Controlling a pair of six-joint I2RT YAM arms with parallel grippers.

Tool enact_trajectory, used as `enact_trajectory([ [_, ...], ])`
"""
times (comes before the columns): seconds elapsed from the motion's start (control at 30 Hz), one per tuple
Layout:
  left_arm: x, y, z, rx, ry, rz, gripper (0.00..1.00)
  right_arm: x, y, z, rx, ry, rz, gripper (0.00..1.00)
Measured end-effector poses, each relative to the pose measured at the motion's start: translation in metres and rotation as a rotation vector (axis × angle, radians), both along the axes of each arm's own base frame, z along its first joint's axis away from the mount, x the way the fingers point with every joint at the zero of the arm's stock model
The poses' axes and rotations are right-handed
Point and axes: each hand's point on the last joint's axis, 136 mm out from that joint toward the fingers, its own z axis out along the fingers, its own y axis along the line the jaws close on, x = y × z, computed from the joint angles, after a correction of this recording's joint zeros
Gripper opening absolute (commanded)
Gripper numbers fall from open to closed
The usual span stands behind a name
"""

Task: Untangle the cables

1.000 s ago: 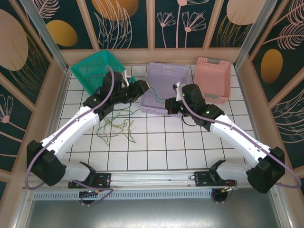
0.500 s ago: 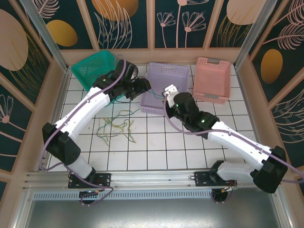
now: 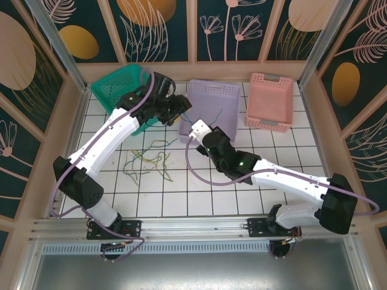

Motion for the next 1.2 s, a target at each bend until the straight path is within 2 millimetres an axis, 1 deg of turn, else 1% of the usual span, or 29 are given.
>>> enact_trajectory([
  [0.2,0.002,-0.001,-0.011,0.015,0.021,0.000,0.49,-0.008,0.008,0.005,-0.008,-0.029,0.018,0.00],
  [0.37,0.003,-0.001,-0.020,0.033,0.038,-0.002,0.37,-0.014,0.013,0.006,-0.018,-0.040,0.029,0.00],
  [0.6,0.001,0.003,-0.026,0.065,0.041,-0.007,0.22,-0.015,0.011,0.007,-0.022,-0.049,0.010,0.00],
  [0.77,0.000,0.004,-0.030,0.077,0.044,-0.011,0.20,-0.015,0.010,0.008,-0.024,-0.054,0.001,0.00],
  [0.9,-0.002,0.004,-0.035,0.086,0.053,-0.017,0.12,-0.016,0.011,0.009,-0.025,-0.057,0.004,0.00],
  [1.03,-0.003,0.004,-0.037,0.093,0.053,-0.022,0.00,-0.017,0.012,0.009,-0.025,-0.057,0.004,0.00],
  [1.2,-0.002,0.004,-0.038,0.096,0.048,-0.021,0.00,-0.018,0.011,0.006,-0.003,-0.036,-0.003,0.00],
])
